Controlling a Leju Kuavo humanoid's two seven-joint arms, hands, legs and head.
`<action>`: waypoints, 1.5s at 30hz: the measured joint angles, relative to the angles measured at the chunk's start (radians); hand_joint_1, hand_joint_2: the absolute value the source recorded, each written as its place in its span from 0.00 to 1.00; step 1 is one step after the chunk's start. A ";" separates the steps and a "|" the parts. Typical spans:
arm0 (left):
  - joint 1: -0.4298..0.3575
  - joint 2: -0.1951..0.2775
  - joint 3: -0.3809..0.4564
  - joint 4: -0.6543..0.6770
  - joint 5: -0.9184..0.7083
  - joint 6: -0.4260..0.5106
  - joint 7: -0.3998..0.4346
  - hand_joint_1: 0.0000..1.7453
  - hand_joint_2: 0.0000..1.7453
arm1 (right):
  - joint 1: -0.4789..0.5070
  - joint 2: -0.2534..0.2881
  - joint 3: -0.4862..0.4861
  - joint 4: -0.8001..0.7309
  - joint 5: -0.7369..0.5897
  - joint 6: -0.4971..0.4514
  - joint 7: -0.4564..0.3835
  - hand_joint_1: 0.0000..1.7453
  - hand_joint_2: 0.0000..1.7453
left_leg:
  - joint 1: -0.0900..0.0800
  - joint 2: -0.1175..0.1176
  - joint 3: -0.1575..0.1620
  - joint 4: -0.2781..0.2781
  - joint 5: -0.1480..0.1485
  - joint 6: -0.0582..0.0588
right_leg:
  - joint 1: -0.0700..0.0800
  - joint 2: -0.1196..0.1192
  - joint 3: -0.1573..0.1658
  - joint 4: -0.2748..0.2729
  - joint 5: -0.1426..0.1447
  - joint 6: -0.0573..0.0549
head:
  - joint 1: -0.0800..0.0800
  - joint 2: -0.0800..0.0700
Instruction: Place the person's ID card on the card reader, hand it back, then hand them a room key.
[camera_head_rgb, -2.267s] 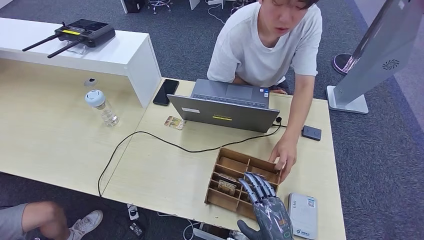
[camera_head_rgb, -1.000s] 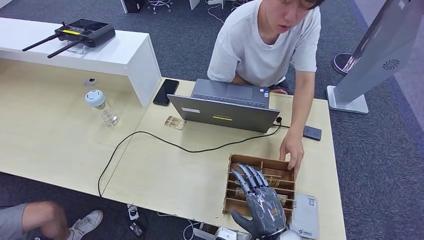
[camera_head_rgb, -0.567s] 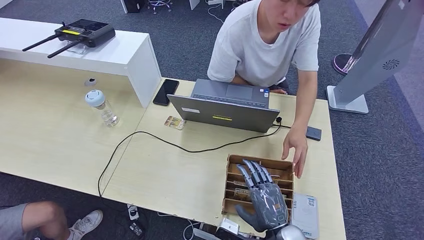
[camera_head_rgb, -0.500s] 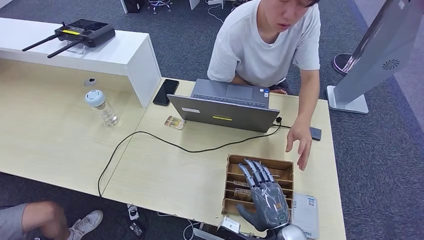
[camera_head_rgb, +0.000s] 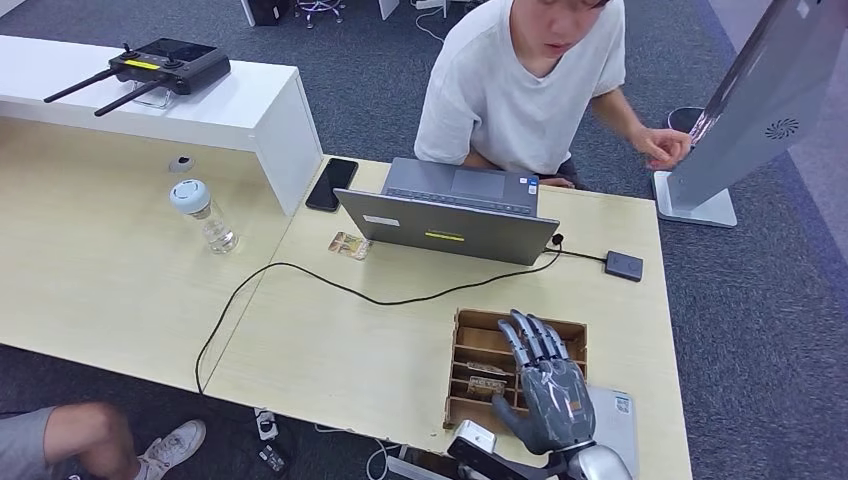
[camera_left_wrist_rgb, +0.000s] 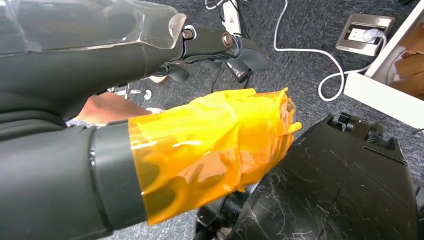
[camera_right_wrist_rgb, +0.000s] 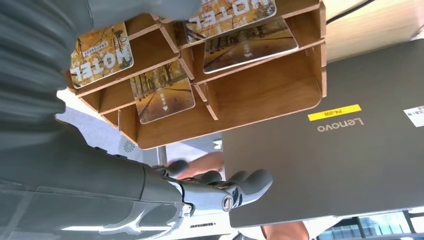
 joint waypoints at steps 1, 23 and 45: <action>0.000 0.000 0.000 0.000 0.000 0.000 0.000 0.00 0.00 | 0.000 0.000 0.000 0.001 0.000 0.000 0.000 0.18 1.00 | 0.000 0.000 0.000 0.000 0.000 0.000 | 0.000 0.000 0.000 0.000 0.000 0.000 | 0.000 0.000; 0.009 0.000 0.004 0.000 -0.006 0.000 0.011 0.00 0.00 | 0.028 0.000 0.042 -0.009 -0.012 0.020 -0.032 0.24 1.00 | 0.000 0.000 0.000 0.000 0.000 0.000 | 0.000 0.000 0.000 0.000 0.000 0.000 | 0.000 0.000; 0.007 -0.002 0.009 0.000 -0.016 -0.031 -0.011 0.00 0.00 | -0.031 0.023 0.059 0.060 -0.020 0.027 -0.025 0.25 1.00 | 0.000 0.000 0.000 0.000 0.000 0.000 | 0.000 0.000 0.000 0.000 0.000 0.000 | 0.000 0.000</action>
